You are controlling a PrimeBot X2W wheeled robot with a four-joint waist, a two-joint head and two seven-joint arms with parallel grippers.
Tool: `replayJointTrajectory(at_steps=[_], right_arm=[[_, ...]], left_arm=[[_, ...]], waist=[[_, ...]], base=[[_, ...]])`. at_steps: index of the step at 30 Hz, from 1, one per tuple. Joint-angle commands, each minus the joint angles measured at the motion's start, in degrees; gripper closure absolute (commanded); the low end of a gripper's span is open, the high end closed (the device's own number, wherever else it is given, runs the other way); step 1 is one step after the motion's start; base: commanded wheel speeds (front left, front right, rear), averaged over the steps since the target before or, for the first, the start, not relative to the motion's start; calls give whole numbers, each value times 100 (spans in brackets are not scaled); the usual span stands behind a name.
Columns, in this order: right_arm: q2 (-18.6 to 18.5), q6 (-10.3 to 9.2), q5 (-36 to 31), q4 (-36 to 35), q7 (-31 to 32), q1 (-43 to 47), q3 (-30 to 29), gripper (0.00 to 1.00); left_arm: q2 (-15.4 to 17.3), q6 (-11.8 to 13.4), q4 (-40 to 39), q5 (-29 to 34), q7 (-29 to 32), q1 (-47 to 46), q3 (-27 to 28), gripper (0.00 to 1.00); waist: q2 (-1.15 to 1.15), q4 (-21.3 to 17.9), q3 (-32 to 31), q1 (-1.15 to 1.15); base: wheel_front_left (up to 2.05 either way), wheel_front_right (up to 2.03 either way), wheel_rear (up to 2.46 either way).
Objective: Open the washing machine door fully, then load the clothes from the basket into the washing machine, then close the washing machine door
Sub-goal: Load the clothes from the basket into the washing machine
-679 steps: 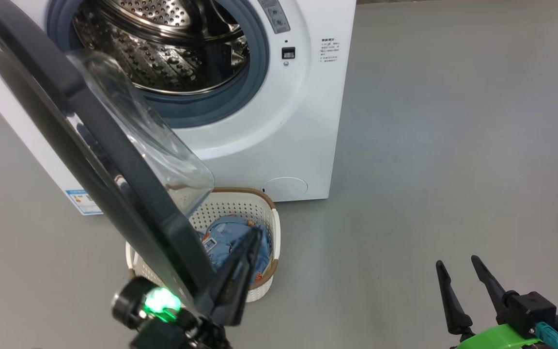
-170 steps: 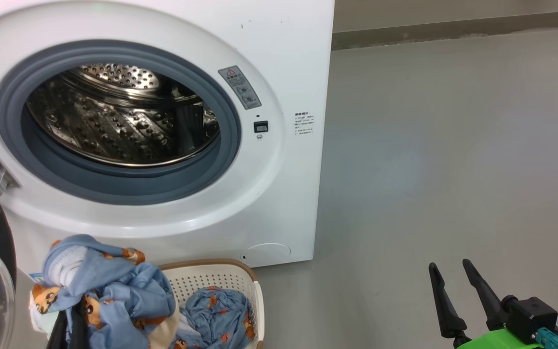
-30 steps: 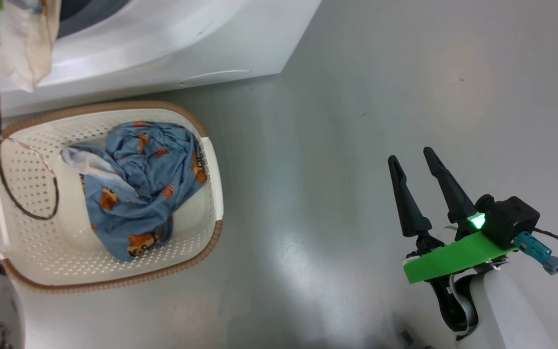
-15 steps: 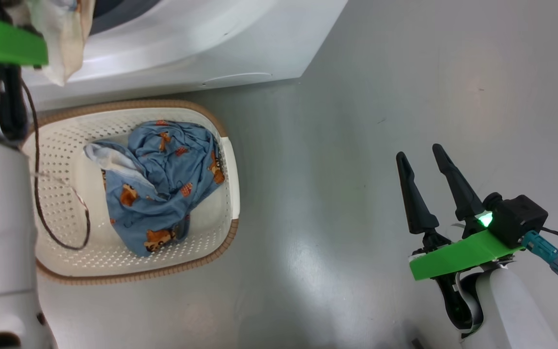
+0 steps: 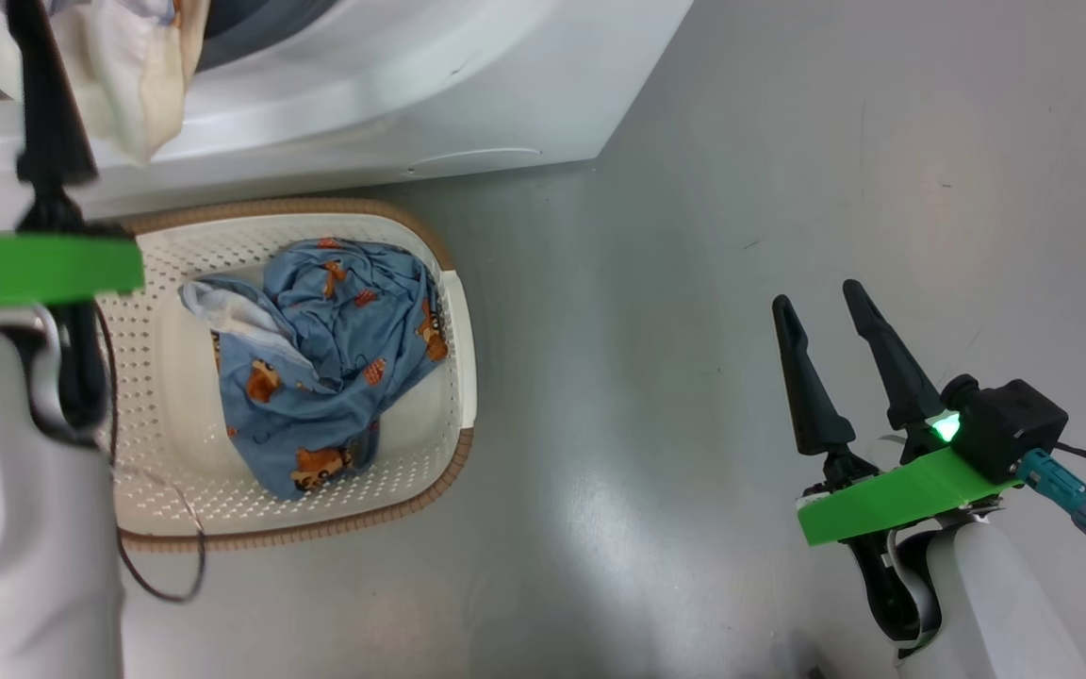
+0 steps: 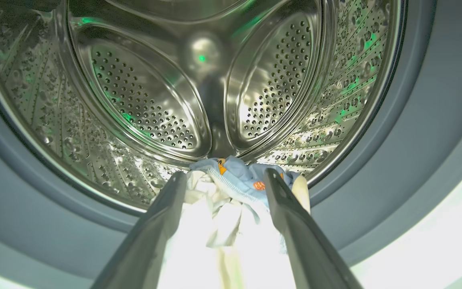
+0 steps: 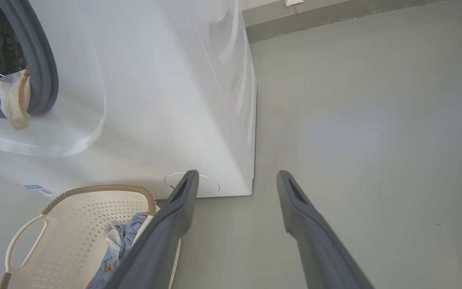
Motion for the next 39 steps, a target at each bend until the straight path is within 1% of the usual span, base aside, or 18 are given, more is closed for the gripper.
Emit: replayJointTrajectory(at_steps=[1, 7, 13, 22, 29, 35, 39], right_arm=[[27, 17, -6, -104, -27, 132, 140, 0], [27, 17, 25, -110, -27, 140, 119, 0], [27, 17, 16, -95, -27, 139, 131, 0], [27, 17, 37, -67, -27, 95, 210, 0], [27, 17, 46, -56, -27, 89, 225, 0], [27, 17, 72, -44, -27, 52, 269, 0], [27, 17, 62, -24, -27, 47, 290, 0]], left_arm=[[161, -16, -230, 46, 12, 262, 170, 0], [-53, -16, -630, 87, 12, 1087, 276, 0], [-203, -12, -889, 139, 12, 1685, 323, 0], [-293, 51, -1077, 138, 12, 2434, 378, 0], [-308, 122, -1120, 130, 12, 3006, 203, 0], [-310, 323, -1088, -83, 12, 3379, -11, 0], [-311, 429, -1102, -154, 12, 3537, -57, 0]], waist=[[0, 3, -3, 0], [0, 39, -18, 0], [0, 67, -25, 0], [0, 43, -13, 0], [0, 57, -4, 0], [0, 45, 16, 0], [0, 38, 18, 0]], base=[[0, 0, 0], [0, 0, 0], [0, 0, 0], [0, 0, 0], [0, 0, 0], [0, 0, 0], [0, 0, 0]])
